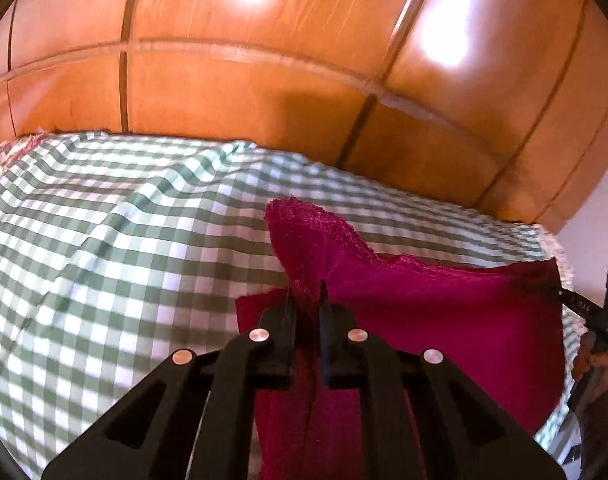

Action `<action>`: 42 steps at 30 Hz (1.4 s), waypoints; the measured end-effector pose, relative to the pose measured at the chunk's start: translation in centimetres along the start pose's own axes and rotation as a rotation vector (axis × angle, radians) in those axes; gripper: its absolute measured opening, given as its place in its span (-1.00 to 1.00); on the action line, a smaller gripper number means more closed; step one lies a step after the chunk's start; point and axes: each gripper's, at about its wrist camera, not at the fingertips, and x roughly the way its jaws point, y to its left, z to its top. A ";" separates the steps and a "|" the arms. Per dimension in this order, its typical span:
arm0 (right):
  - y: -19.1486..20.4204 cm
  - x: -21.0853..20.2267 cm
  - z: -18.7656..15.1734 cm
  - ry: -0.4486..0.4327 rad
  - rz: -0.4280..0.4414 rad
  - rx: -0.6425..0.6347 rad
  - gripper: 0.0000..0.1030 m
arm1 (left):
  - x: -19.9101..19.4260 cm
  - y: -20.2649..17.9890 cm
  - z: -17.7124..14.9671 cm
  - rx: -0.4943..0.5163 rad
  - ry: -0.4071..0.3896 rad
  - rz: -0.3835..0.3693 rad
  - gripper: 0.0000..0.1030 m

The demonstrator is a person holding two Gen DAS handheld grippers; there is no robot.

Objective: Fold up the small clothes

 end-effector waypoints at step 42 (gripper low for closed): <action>4.5 -0.2 -10.7 -0.017 -0.049 -0.134 0.59 | -10.0 6.2 -17.8 -0.101 0.087 -0.131 -0.46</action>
